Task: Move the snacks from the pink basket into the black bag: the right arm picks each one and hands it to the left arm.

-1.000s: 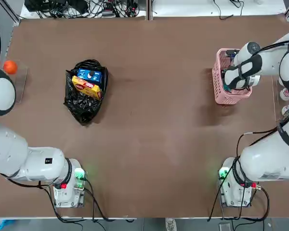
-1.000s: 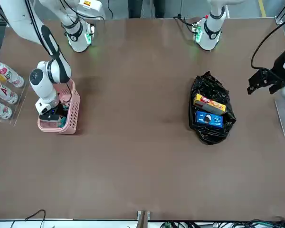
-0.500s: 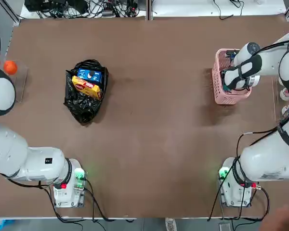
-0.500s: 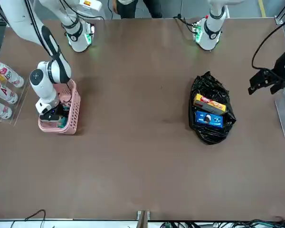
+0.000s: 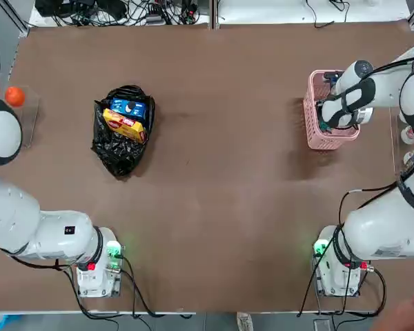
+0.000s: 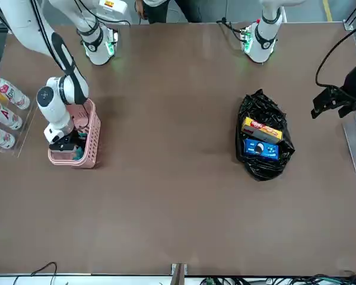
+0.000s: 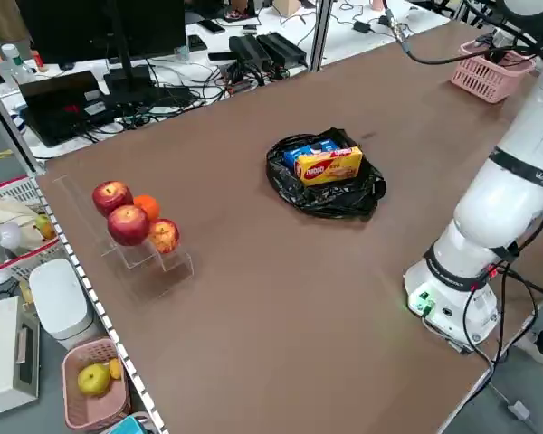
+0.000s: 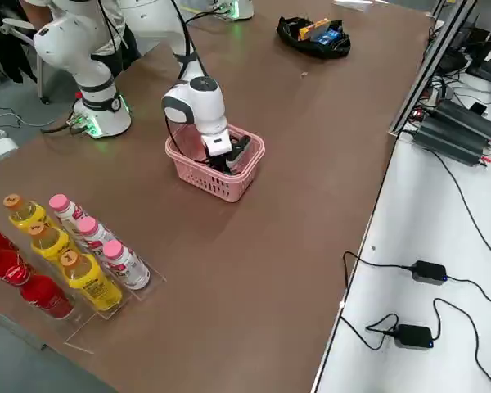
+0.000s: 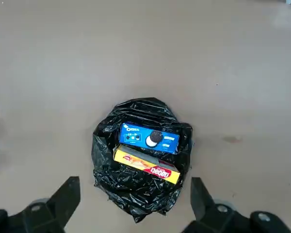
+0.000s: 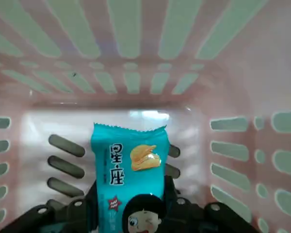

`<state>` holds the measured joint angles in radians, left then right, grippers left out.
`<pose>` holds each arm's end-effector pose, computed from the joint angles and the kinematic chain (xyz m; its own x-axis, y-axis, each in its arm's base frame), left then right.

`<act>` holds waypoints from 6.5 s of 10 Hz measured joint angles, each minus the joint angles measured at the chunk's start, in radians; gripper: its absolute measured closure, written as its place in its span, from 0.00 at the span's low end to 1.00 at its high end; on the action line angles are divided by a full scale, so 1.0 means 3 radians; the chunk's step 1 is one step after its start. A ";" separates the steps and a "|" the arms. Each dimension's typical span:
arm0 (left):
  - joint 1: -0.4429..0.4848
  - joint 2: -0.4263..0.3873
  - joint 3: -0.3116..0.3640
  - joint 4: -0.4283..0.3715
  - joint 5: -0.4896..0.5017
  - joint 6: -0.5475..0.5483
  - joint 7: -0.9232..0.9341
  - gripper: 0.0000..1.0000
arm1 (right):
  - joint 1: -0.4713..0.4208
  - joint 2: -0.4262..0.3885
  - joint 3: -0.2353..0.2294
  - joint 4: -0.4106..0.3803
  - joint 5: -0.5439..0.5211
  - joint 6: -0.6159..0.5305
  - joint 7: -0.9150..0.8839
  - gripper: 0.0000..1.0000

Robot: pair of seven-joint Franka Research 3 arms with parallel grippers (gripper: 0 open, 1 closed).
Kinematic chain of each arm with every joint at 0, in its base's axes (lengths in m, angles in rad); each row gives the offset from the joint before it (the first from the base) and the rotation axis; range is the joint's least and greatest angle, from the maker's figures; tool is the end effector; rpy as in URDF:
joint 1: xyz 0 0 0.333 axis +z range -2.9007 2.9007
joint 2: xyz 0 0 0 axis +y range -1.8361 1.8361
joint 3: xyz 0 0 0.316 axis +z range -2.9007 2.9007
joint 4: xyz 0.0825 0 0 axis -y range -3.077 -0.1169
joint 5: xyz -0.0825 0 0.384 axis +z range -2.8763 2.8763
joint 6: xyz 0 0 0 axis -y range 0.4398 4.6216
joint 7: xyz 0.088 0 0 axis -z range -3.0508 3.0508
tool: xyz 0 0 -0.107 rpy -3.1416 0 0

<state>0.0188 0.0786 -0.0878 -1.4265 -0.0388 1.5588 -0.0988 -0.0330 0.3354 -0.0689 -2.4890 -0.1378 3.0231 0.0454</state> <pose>0.5768 -0.0417 0.6472 0.9983 0.0300 0.0492 0.0275 -0.9983 0.0507 0.4852 -0.0410 0.1775 0.9808 -0.0003 0.1948 -0.0115 -0.9983 0.0566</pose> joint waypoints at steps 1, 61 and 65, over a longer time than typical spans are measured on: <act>0.0000 0.0000 0.0000 0.0000 0.0000 0.0004 0.0000 0.00 | 0.0000 0.0000 0.0000 0.0006 0.0000 -0.0004 -0.0001 0.48; -0.0868 0.0538 -0.1475 -0.0105 -0.0119 0.1615 -0.3280 0.19 | 0.1957 0.0089 0.0080 0.3350 0.3273 -0.3562 0.5438 0.68; -0.1007 0.0663 -0.1477 -0.0106 -0.0037 0.1732 -0.3272 0.28 | 0.2039 0.0092 0.0080 0.3384 0.3274 -0.3573 0.5486 0.68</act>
<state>-0.2832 0.2774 -0.5309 -1.4584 -0.0500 2.0785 -1.0804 0.5785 0.3629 -0.0448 -1.4738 0.8444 1.9512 1.6912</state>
